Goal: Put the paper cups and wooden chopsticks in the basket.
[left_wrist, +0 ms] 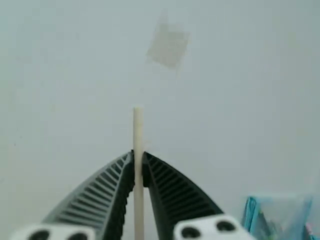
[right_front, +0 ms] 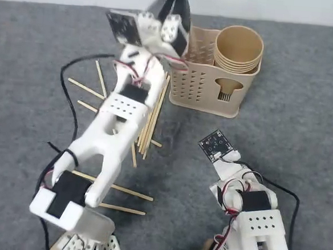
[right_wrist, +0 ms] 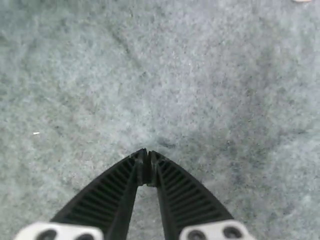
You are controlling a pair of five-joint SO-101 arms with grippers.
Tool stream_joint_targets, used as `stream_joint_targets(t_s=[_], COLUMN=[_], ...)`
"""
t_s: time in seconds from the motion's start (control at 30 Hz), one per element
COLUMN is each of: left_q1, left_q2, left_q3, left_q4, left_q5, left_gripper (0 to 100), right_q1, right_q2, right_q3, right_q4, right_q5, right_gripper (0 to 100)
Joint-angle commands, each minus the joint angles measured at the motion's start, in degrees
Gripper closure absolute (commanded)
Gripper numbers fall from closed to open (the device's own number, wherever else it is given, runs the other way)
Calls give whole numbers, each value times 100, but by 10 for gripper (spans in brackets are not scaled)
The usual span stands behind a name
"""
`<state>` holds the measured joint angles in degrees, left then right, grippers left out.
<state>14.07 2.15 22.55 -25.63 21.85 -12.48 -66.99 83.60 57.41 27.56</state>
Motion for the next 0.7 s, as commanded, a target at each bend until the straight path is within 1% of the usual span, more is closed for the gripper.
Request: stream_joint_targets(t_s=[0.0, 0.13, 0.3, 0.37, 0.43, 0.5, 0.57, 0.67], left_q1=[114, 229, 299, 299, 281, 237, 132, -18], left_q2=[-35, 9, 0, -62, -149, -343, -642, -1204], left_q3=[716, 1156, 1358, 1332, 1138, 884, 629, 338], left_q4=[-571, -571, -545, -325, 211, 1099, 2013, 3059], left_q5=[-97, -88, -62, -62, -53, -44, -44, -44], left_gripper=[988, 988, 985, 948, 874, 794, 735, 713], right_q1=[22, 22, 22, 31, 31, 31, 31, 31], right_q2=[-92, -92, -84, -75, -75, -75, -75, -66], right_q3=[-44, -44, -44, -44, -44, -44, -44, -44], right_q4=[-110, -110, -110, -110, -110, -119, -119, -119], right_q5=[97, 97, 97, 97, 97, 97, 97, 97], right_gripper=[991, 991, 991, 991, 991, 991, 991, 991])
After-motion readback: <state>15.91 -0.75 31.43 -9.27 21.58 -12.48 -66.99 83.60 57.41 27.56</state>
